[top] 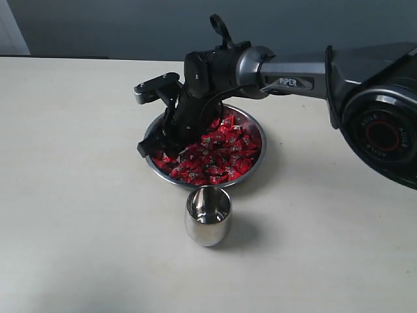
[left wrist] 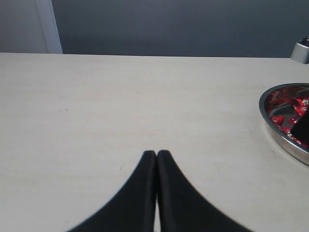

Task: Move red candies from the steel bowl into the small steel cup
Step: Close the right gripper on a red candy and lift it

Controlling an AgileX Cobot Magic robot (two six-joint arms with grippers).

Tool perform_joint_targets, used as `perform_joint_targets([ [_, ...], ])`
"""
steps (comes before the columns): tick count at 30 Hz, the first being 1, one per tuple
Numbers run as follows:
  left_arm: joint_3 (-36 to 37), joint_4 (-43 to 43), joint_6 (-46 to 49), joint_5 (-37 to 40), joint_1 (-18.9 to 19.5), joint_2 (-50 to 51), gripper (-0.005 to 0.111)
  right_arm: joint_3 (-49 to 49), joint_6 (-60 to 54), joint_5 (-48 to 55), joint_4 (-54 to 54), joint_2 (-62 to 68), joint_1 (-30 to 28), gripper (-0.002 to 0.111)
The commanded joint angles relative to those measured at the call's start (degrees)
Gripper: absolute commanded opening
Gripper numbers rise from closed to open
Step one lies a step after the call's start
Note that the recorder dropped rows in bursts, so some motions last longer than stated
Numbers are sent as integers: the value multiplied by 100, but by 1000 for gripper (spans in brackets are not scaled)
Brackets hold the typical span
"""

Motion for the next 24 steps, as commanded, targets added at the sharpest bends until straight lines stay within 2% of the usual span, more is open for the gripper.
perform_joint_targets([
  [1,17,0,-13,-24,-29,-30,0,-15,-11,-48,-201,-333,2,-1],
  [7,17,0,-13,-24,-29,-30,0,-15,23,-46,-308,-833,2,-1],
  [12,17,0,-13,-24,-29,-30,0,-15,-12,109,-227,-747,2,0],
  [14,17,0,-13,-24,-29,-30,0,-15,-62,202,-263,-644,2,7],
  [18,17,0,-13,-24,-29,-30,0,-15,-119,541,-285,-443,2,31],
  [20,17,0,-13,-24,-29,-30,0,-15,-119,712,-300,-370,2,39],
  [21,17,0,-13,-24,-29,-30,0,-15,-119,802,-368,-327,2,43],
  [24,17,0,-13,-24,-29,-30,0,-15,-119,846,-477,-235,2,43],
])
